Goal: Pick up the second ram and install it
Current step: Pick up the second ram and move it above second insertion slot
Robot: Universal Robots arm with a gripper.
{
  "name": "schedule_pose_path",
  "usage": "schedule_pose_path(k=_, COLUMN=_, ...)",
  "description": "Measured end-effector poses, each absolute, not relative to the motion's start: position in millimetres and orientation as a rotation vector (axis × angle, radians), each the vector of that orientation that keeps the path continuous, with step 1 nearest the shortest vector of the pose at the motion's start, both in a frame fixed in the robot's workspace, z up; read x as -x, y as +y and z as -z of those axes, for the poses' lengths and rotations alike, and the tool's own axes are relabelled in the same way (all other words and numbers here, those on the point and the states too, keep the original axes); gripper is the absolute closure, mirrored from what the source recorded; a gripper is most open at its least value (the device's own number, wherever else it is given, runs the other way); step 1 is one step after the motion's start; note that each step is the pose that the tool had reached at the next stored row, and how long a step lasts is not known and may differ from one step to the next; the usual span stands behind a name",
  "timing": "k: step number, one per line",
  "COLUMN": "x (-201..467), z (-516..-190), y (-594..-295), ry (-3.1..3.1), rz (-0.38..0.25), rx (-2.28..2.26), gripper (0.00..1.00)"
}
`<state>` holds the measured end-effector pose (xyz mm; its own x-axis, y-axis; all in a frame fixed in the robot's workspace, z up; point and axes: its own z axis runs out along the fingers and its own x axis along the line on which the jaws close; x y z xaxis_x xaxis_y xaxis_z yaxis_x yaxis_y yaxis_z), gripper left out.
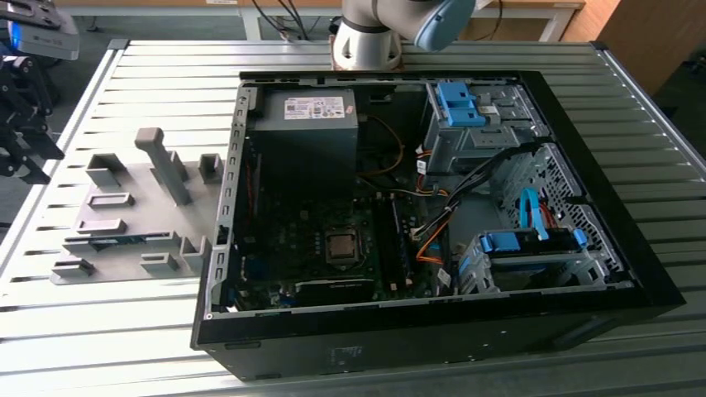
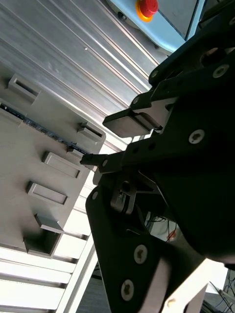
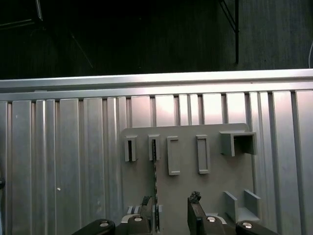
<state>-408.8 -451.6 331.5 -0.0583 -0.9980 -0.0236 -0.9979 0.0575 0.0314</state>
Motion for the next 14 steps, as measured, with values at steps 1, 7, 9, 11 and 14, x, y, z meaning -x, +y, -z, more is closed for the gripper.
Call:
schedule_pose_path(k=1, x=408.7, z=-331.5, y=-451.6, ry=-2.281, rz=0.061, rx=-2.153, gripper=0.58)
schedule_pose_path(k=7, x=408.5, z=-330.8, y=-451.6, ry=-2.281, rz=0.061, rx=-2.153, gripper=0.58)
schedule_pose_path(k=9, x=407.3, z=-329.5, y=-451.7, ry=-2.281, rz=0.061, rx=-2.153, gripper=0.58)
schedule_pose_path(k=11, x=406.0, z=-327.5, y=-451.6, ry=-2.281, rz=0.061, rx=-2.153, gripper=0.58)
schedule_pose_path(k=14, x=405.1, z=-322.7, y=-451.6, ry=-2.282, rz=0.058, rx=-2.154, gripper=0.58)
